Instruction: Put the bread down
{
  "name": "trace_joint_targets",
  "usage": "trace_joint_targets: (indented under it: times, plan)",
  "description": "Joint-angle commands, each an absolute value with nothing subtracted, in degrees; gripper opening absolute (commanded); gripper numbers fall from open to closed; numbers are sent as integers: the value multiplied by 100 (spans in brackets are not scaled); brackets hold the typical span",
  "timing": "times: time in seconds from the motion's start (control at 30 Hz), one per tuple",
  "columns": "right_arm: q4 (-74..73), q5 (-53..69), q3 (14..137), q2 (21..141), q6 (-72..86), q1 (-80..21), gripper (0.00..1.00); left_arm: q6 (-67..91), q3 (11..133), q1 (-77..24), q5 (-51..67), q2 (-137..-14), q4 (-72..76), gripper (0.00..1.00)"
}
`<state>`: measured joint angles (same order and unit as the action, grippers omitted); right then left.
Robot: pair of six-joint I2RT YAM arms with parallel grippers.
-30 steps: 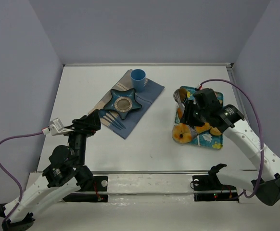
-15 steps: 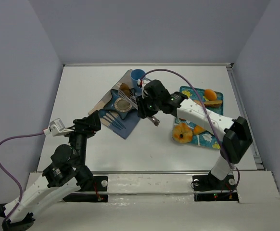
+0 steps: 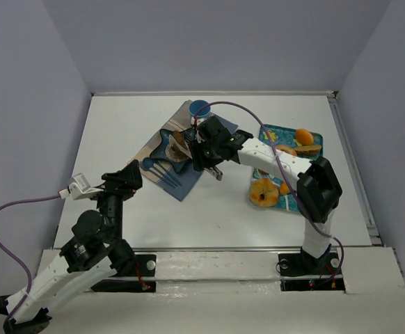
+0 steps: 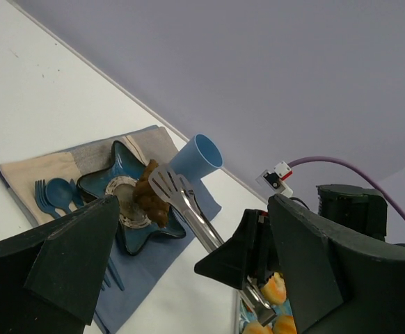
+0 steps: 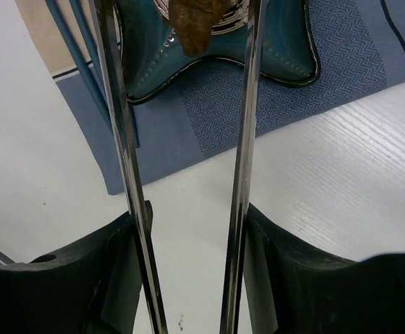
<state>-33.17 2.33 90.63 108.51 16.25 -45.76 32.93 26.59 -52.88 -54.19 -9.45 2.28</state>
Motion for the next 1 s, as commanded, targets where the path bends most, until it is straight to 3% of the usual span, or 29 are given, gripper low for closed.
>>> trace_joint_targets:
  times: [0.0, 0.4, 0.7, 0.97]
  plan:
    - [-3331, 202, 9422, 10828, 1688, -4588, 58, 3419, 2558, -5309, -5880, -765, 466, 99]
    - [-3410, -614, 9326, 10275, 2021, -4588, 56, 3419, 2461, -5309, -5836, -378, 439, 99]
    - [-3717, -1634, 8106, 8843, 2803, -4465, 54, 3419, 2487, -5309, -5774, -457, 431, 99]
    - [-4605, -1872, 6795, 7683, 3498, -3701, 47, 3437, 2452, -5309, -5695, -431, 457, 99]
